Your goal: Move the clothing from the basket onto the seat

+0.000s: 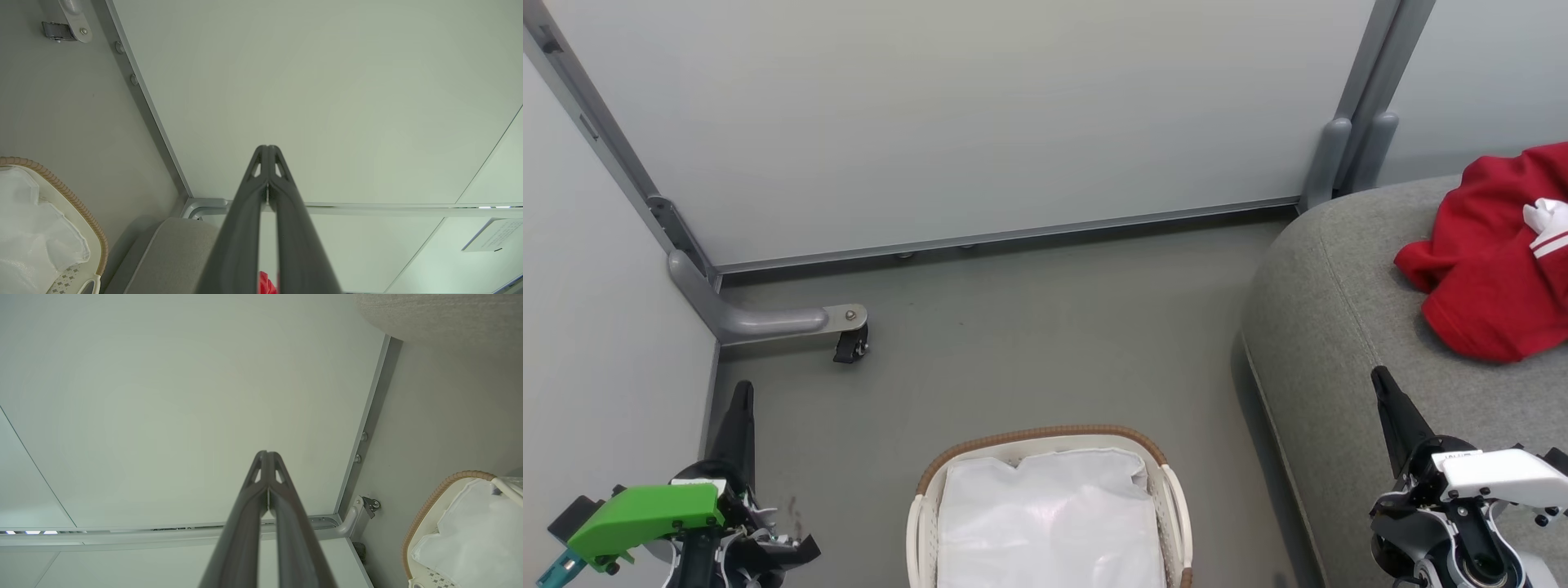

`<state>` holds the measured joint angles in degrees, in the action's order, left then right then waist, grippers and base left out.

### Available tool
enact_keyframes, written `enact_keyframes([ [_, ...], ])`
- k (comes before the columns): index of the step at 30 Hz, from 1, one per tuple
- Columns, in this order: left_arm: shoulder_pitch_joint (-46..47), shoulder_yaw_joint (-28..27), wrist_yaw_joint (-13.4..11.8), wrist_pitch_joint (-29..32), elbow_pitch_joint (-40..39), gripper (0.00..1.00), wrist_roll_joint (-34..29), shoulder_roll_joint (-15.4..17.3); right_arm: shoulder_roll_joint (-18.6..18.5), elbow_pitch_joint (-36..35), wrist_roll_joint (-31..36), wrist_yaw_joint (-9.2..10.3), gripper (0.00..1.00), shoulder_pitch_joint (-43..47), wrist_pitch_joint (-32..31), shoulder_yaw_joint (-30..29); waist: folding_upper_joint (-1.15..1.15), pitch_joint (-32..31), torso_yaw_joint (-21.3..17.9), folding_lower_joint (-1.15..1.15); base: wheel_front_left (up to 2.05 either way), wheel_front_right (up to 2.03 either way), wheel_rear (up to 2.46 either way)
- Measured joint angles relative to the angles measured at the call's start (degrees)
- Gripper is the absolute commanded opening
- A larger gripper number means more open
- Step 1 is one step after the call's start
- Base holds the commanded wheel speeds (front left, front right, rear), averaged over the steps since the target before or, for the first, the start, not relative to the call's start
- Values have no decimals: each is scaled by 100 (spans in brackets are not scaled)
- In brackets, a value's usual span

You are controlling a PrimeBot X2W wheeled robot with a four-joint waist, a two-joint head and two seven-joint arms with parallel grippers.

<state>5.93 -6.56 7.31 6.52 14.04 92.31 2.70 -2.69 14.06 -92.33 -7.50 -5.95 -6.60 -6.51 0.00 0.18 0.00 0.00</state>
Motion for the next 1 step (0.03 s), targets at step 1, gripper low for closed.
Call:
enact_keyframes([
  [1,0,0,0,0,0,0,0,0,0,0,0,0,0,0,-1,0,0,0,0,0,0,0,0],
])
